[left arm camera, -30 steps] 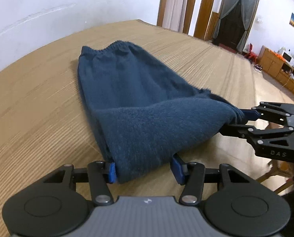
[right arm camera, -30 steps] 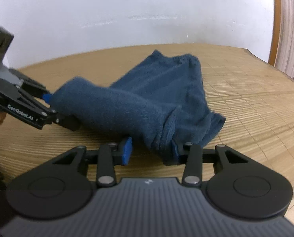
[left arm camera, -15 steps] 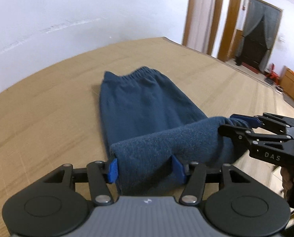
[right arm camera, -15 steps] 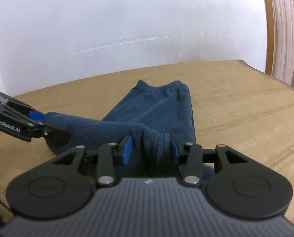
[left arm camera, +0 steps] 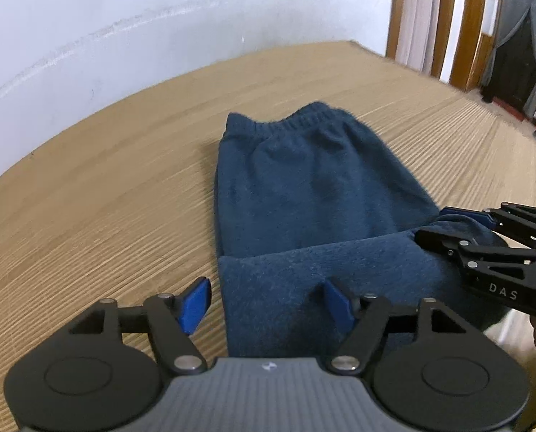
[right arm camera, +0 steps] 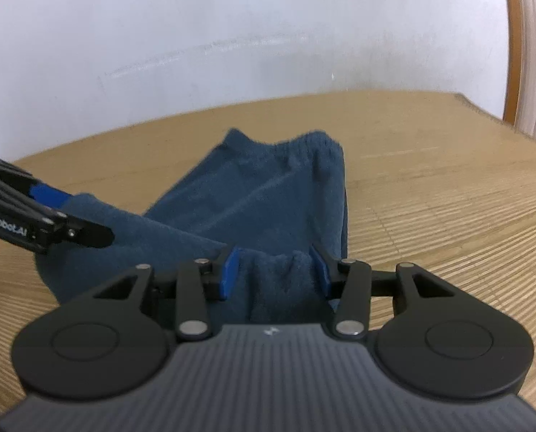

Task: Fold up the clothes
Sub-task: 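Pinch the roll with both grippers and roll it toward the waistband, then open both grippers and reposition them behind the roll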

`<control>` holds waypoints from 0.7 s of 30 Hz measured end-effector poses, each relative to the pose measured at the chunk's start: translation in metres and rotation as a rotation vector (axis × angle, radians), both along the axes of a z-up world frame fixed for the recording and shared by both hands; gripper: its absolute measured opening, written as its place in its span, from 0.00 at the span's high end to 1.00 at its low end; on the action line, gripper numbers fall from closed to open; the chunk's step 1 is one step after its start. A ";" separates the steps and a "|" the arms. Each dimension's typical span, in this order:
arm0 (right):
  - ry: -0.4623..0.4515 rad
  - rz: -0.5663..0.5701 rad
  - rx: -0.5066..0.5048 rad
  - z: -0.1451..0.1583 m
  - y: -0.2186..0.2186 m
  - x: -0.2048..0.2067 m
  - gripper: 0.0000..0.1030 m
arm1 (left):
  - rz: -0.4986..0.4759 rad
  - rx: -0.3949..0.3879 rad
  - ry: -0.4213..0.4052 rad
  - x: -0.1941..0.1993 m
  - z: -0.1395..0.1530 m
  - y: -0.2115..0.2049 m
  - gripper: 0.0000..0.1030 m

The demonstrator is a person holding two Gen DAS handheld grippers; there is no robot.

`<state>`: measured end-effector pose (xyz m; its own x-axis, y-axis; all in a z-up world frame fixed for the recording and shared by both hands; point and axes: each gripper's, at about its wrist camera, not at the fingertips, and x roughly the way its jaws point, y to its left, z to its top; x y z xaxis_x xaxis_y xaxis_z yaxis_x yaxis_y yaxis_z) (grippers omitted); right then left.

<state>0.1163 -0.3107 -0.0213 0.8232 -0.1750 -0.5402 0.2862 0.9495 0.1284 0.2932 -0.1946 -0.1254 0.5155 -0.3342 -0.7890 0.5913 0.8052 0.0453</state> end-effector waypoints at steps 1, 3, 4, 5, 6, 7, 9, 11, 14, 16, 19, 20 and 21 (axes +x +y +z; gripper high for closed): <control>0.007 0.000 0.008 -0.003 -0.003 0.002 0.54 | 0.005 0.007 0.004 0.003 -0.002 -0.002 0.29; 0.005 0.000 0.021 -0.008 -0.008 0.006 0.55 | 0.012 0.018 0.006 0.008 -0.006 -0.005 0.25; 0.004 0.001 0.026 -0.010 -0.010 0.007 0.55 | 0.018 0.025 0.007 0.010 -0.008 -0.006 0.24; 0.003 0.004 0.029 -0.012 -0.012 0.009 0.55 | 0.022 0.024 0.011 0.012 -0.010 -0.006 0.22; 0.003 0.007 0.032 -0.013 -0.014 0.012 0.57 | 0.027 0.024 0.013 0.012 -0.010 -0.006 0.21; 0.003 0.009 0.035 -0.015 -0.017 0.014 0.57 | 0.031 0.024 0.015 0.013 -0.011 -0.005 0.20; 0.001 0.012 0.039 -0.016 -0.019 0.016 0.57 | 0.040 0.023 0.018 0.014 -0.012 -0.004 0.18; -0.003 0.013 0.047 -0.016 -0.021 0.018 0.56 | 0.047 0.028 0.008 0.013 -0.010 -0.006 0.18; -0.032 0.006 0.075 -0.009 -0.027 0.015 0.56 | 0.053 0.014 0.000 0.009 -0.001 -0.003 0.19; -0.091 -0.011 0.088 0.003 -0.032 0.005 0.54 | 0.052 0.013 -0.017 0.004 0.008 0.000 0.19; -0.140 -0.016 0.081 0.024 -0.037 -0.016 0.47 | 0.048 0.003 -0.047 -0.008 0.021 0.011 0.21; -0.148 -0.014 0.073 0.032 -0.038 -0.023 0.47 | 0.043 -0.008 -0.052 -0.013 0.025 0.016 0.21; -0.142 -0.007 0.066 0.038 -0.036 -0.031 0.47 | 0.037 -0.019 -0.058 -0.018 0.029 0.021 0.20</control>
<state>0.0851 -0.3463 0.0162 0.8911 -0.1491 -0.4287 0.2672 0.9358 0.2299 0.2753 -0.1736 -0.0963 0.5724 -0.3286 -0.7512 0.5580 0.8275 0.0632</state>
